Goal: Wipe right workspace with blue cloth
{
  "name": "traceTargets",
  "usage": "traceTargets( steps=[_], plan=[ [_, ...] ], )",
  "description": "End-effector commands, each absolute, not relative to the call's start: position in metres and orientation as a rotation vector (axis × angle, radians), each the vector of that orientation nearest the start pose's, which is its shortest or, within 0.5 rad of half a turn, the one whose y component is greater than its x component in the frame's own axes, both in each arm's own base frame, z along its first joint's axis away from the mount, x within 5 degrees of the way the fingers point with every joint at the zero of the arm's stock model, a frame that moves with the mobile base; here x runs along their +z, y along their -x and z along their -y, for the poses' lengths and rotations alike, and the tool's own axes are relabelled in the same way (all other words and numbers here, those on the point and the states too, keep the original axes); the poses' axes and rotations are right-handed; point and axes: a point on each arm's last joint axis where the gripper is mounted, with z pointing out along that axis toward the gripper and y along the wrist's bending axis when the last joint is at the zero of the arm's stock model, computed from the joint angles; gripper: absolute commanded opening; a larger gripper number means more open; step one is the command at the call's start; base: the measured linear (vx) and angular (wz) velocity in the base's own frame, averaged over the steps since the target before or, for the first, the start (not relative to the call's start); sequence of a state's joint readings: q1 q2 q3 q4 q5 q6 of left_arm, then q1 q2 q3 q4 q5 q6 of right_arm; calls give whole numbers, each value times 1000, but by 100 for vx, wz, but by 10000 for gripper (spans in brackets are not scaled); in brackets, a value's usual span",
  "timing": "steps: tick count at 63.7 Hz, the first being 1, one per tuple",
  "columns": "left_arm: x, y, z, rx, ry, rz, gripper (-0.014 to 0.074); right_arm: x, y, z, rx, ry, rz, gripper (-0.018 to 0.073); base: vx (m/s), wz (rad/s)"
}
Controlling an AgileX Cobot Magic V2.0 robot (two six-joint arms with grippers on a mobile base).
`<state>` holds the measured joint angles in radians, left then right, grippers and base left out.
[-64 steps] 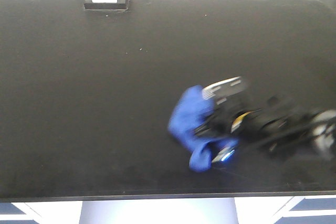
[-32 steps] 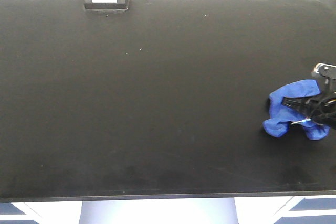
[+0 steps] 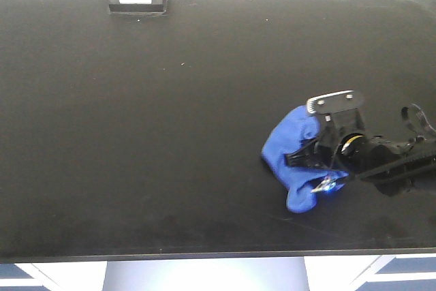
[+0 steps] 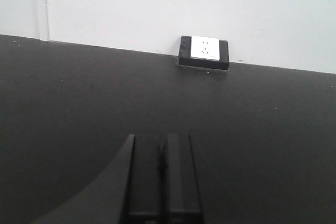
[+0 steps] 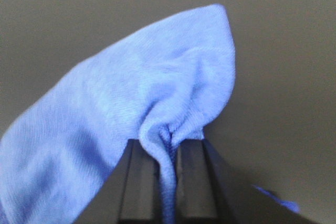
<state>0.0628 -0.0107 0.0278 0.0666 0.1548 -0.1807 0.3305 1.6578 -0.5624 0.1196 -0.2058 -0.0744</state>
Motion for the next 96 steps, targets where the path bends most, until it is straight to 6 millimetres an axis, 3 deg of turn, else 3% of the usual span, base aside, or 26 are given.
traceTargets(
  steps=[1, 9, 17, 32, 46, 58, 68, 79, 88, 96],
  plan=[
    [188, -57, -4, -47, 147, -1581, -6, 163, -269, -91, 171, 320, -2216, 323, 0, 0],
    [188, -57, -4, -47, 147, -1581, -6, 176, -267, -89, 177, 302, -2170, 491, 0, 0],
    [188, -57, -4, -47, 147, -1581, -6, 192, -261, -87, 187, 298, -2141, 584, 0, 0],
    [188, -57, -4, -47, 147, -1581, -6, 242, -214, -75, 231, 313, -2207, 590, 0, 0],
    [188, -57, -4, -47, 147, -1581, -6, 297, -158, -57, 291, 276, -2035, 586, 0, 0],
    [188, -57, -4, -47, 147, -1581, -6, 326, -118, -44, 319, 259, -1856, 586, 0, 0],
    [188, -57, -4, -47, 147, -1581, -6, 341, -93, -34, 300, 265, -1722, 586, 0, 0],
    [188, -57, -4, -47, 147, -1581, -6, 347, -73, -22, 134, 335, -1613, 570, 0, 0],
    [188, -57, -4, -47, 147, -1581, -6, 350, -52, -7, 59, 208, -1577, 503, 0, 0],
    [188, -57, -4, -47, 147, -1581, -6, 339, -37, 0, -17, 108, -1532, 401, 0, 0]
  ],
)
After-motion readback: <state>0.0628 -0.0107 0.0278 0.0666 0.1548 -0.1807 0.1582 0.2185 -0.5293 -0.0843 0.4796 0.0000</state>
